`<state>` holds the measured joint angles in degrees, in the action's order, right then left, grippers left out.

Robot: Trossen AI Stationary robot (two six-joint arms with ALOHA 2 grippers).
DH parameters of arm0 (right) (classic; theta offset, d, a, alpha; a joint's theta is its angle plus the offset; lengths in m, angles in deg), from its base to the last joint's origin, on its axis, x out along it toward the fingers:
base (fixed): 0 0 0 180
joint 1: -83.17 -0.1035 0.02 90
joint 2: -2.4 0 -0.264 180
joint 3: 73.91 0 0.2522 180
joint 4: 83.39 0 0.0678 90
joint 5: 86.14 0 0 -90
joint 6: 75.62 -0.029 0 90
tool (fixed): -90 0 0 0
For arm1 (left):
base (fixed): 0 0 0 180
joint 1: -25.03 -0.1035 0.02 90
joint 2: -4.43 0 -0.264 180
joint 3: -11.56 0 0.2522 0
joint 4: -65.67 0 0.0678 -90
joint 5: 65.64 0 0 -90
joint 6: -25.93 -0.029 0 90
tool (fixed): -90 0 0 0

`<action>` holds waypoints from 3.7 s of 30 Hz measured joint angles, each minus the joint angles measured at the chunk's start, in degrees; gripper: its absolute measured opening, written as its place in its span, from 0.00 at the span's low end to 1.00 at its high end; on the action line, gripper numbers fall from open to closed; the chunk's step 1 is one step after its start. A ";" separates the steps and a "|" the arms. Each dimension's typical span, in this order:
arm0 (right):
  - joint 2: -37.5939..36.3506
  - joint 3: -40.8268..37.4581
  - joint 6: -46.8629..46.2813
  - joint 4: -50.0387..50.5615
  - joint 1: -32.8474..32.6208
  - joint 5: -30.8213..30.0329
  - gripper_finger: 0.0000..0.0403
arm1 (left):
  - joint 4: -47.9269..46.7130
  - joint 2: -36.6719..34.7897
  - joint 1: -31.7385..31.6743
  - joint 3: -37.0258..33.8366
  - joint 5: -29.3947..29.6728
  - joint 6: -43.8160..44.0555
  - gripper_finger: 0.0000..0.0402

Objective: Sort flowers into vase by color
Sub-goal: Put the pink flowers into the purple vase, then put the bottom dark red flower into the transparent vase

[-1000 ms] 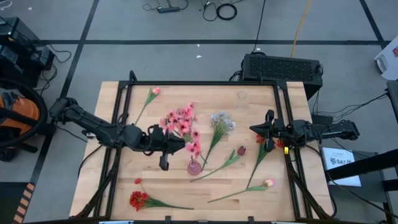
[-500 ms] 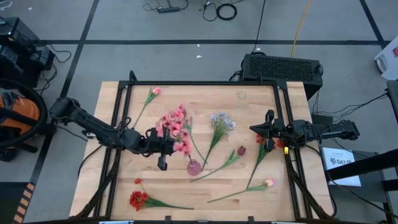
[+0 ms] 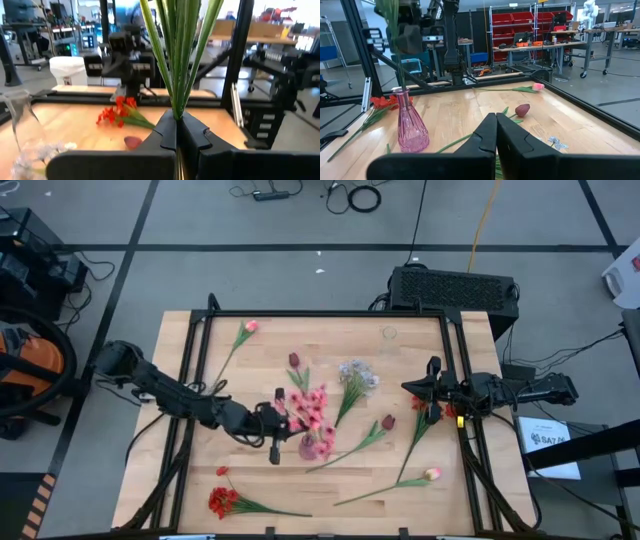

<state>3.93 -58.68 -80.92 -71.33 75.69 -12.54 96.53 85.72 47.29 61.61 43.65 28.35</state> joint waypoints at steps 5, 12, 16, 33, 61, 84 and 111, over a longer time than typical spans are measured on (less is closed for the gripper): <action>0.00 0.00 0.00 0.00 0.00 0.02 0.00 | 0.08 2.62 0.38 0.00 -0.06 0.10 0.00; -0.01 0.00 0.00 0.00 0.02 0.02 0.00 | -0.07 2.88 1.15 0.00 -0.07 0.57 0.10; 0.00 0.00 0.00 0.00 0.01 0.01 0.00 | -0.66 2.88 1.13 0.02 -0.05 6.18 0.17; 0.01 0.00 0.00 0.00 -0.01 0.01 0.00 | -6.00 0.43 1.11 0.04 -5.40 9.26 0.37; 0.01 0.01 0.00 0.00 0.00 0.02 0.00 | -61.44 -29.31 0.11 0.13 3.81 33.89 0.37; 0.00 0.00 0.00 0.02 0.01 0.02 0.00 | -81.60 -29.79 -2.34 0.13 1.96 43.75 0.37; 0.01 -0.02 -3.01 -0.18 -0.01 -0.27 0.00 | -87.23 -29.79 -10.99 0.13 5.17 63.20 0.37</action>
<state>3.94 -58.70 -83.93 -71.51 75.68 -12.81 9.30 55.93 36.30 61.74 48.82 91.54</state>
